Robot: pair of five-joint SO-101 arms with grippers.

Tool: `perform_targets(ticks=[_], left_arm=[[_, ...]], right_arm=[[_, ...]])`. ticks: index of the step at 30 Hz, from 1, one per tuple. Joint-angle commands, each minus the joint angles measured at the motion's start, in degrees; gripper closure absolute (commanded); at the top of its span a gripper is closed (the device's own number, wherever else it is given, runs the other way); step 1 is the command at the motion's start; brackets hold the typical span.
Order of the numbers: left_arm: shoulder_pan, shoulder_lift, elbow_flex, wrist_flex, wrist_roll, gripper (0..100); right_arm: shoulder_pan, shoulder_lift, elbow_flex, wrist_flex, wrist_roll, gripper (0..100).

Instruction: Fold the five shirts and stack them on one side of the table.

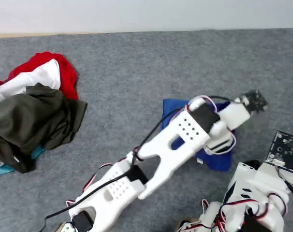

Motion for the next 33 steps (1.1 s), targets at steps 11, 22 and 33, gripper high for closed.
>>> perform_targets(ticks=[11,22,33], left_arm=[[-18.99,-19.43,1.63,1.58,3.25,99],[-36.31,-52.48,40.40,1.41,3.16,99],[-55.03,-71.21,60.97,1.32,2.73,99]], right_arm=[[-0.57,15.08,-3.96,-1.01,1.32,98.7],[-17.36,43.12,-20.40,-2.24,3.60,98.7],[-28.35,70.55,-30.07,-16.75,3.52,98.9]])
